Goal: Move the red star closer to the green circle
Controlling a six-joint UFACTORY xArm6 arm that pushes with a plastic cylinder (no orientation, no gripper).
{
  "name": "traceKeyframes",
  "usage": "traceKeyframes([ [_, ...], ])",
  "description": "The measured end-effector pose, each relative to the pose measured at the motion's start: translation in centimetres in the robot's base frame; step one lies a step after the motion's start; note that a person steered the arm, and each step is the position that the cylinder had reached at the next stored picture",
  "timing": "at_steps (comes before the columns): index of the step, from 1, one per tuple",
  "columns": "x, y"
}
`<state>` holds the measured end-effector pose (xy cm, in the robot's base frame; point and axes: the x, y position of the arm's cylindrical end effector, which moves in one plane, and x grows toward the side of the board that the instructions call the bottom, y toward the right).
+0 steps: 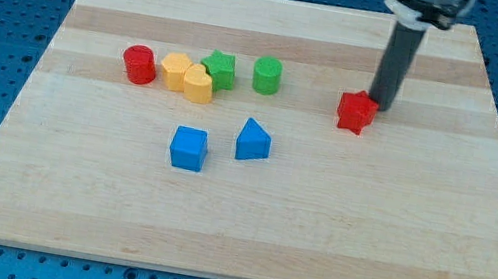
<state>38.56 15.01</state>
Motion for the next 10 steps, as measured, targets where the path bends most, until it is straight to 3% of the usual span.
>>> traceKeyframes([
  [1, 2.6, 1.8],
  [3, 5.1, -0.6],
  [7, -1.8, -6.1],
  [10, -3.7, -2.8],
])
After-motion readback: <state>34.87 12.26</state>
